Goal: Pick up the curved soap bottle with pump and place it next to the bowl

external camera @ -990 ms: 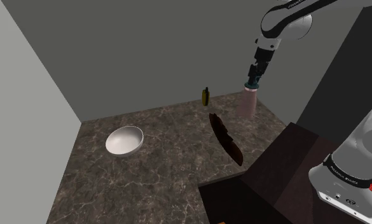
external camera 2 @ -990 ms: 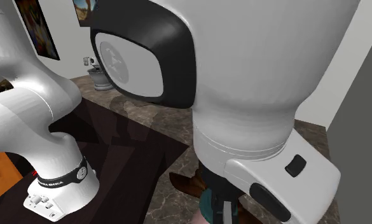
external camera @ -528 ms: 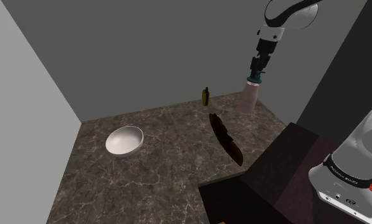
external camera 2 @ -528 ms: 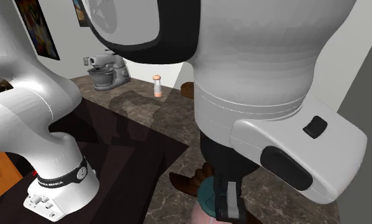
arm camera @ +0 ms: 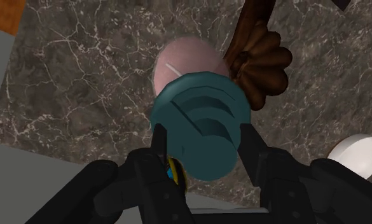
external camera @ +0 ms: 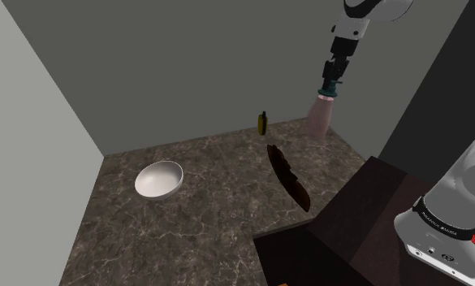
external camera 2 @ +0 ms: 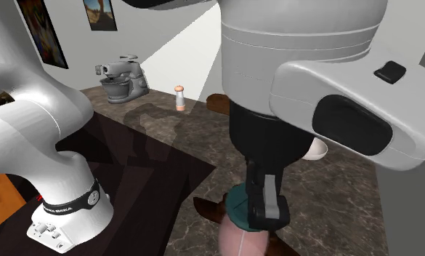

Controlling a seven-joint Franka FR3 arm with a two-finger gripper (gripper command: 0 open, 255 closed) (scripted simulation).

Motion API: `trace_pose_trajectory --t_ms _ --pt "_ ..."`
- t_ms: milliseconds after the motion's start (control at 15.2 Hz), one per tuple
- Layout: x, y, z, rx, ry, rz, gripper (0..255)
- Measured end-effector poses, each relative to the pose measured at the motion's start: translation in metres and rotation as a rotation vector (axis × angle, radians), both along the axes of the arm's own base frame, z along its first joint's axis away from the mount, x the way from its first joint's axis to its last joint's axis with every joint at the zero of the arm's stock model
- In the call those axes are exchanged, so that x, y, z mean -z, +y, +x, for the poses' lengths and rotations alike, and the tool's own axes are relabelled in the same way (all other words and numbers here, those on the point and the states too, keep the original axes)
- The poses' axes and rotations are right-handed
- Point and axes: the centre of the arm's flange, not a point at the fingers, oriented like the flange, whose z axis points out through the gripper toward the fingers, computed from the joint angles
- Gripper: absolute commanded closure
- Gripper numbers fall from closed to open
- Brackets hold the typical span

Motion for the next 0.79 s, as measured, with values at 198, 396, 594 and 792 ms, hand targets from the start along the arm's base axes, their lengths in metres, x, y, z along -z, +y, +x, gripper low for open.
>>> trace_pose_trajectory --t_ms 198,396,594,792 --pt "-0.016 -0.001 0.001 0.000 0.000 0.000 255" --pt "-0.031 0.000 0.003 0.000 0.000 0.000 255" --pt "-0.048 -0.001 0.001 0.000 0.000 0.000 255" --pt "-0.064 -0.002 0.002 0.000 0.000 0.000 255"
